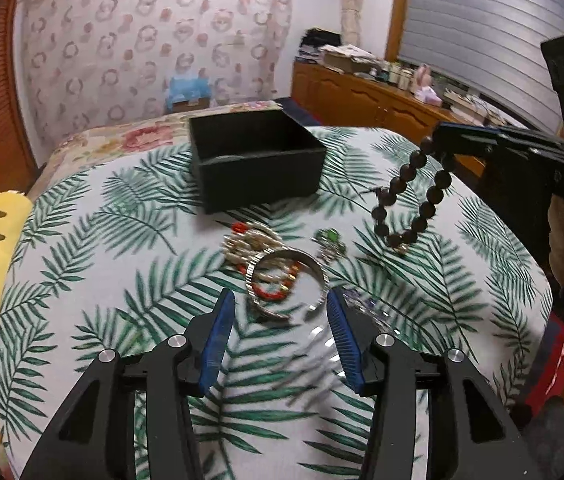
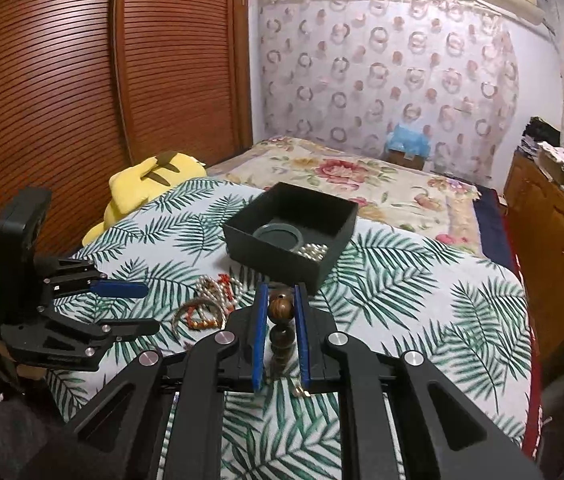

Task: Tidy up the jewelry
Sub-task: 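Grasp the silver hair comb with purple flowers using the left tool while the right holds the beads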

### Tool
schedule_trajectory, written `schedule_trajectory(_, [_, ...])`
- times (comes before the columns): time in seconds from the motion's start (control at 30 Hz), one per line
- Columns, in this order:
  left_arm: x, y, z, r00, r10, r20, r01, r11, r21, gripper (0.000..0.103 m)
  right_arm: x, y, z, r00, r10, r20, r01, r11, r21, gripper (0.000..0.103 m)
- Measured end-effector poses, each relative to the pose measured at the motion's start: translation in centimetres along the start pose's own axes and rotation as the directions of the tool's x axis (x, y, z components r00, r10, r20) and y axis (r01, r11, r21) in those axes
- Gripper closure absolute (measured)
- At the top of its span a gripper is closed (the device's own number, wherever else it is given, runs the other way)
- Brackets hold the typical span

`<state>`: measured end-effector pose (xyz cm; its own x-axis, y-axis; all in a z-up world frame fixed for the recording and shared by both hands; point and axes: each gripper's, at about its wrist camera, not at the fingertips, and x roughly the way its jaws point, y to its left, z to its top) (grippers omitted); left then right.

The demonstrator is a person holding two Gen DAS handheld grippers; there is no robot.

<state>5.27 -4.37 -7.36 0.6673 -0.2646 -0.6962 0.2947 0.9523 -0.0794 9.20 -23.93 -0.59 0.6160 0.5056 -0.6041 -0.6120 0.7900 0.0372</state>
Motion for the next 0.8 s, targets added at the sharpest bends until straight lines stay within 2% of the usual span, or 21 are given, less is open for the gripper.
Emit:
schedule_trajectory(0.43, [2.3, -3.1, -0.6, 0.994, -0.050, -0.102, 0.062, 0.992, 0.109, 0.055, -1.2, -2.0, -3.6, 1.000, -0.025, -0.015, 0.026, 0.997, 0.072, 0.088])
schedule_trajectory(0.67, [2.7, -3.3, -0.3, 0.989, -0.078, -0.122, 0.091, 0.990, 0.107, 0.053, -1.1, -2.4, -4.3, 1.000, -0.021, -0.014, 0.022, 0.996, 0.089, 0.088])
schedule_trajectory(0.8, [2.1, -3.8, -0.1, 0.985, -0.125, -0.116, 0.137, 0.985, 0.101, 0.051, -1.1, -2.4, -4.3, 1.000, -0.022, -0.015, 0.023, 0.996, 0.088, 0.088])
